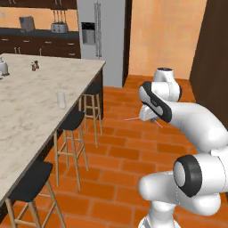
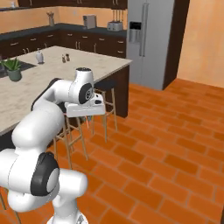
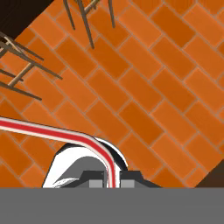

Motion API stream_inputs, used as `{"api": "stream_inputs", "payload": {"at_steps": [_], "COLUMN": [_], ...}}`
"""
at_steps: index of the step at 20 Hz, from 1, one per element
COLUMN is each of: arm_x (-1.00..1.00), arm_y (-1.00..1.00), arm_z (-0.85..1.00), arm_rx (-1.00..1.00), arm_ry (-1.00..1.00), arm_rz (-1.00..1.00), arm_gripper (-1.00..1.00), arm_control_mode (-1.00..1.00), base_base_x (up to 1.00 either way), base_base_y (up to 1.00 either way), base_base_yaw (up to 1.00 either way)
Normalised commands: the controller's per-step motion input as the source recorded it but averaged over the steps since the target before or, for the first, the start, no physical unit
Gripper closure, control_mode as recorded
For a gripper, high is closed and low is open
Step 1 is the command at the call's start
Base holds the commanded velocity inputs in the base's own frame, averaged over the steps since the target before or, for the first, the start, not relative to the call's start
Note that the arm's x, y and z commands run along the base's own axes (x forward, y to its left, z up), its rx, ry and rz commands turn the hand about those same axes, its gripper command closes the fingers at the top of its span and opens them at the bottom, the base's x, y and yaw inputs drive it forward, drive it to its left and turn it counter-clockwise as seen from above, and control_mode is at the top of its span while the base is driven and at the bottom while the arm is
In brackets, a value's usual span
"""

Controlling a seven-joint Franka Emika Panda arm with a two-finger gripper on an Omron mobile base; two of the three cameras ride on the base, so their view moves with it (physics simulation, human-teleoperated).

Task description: Take a straw from the drawer in front and place it inside the glass cup on the dining counter.

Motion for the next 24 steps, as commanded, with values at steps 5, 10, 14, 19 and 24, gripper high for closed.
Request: {"api": "stream_inputs", "payload": {"at_steps": [5, 10, 14, 19, 24], "arm_x": [0.00, 0.00, 0.00, 0.00, 0.00], "arm_y": [0.00, 0.00, 0.00, 0.00, 0.00], "arm_z": [0.00, 0.00, 0.00, 0.00, 0.00], "arm_rx": [0.00, 0.00, 0.00, 0.00, 0.00], "arm_ry": [0.00, 0.00, 0.00, 0.00, 0.00], "arm_rz": [0.00, 0.00, 0.00, 0.00, 0.00], "arm_gripper": [1.00, 1.00, 1.00, 1.00, 1.00], "arm_control_mode": [1.00, 1.00, 1.00, 1.00, 1.00], "base_base_x": [0.80, 0.74, 0.62, 0.58, 0.62], "base_base_y": [-0.74, -0.62, -0.59, -0.60, -0.60], "base_base_yaw": [0.57, 0.62, 0.65, 0.65, 0.65]}}
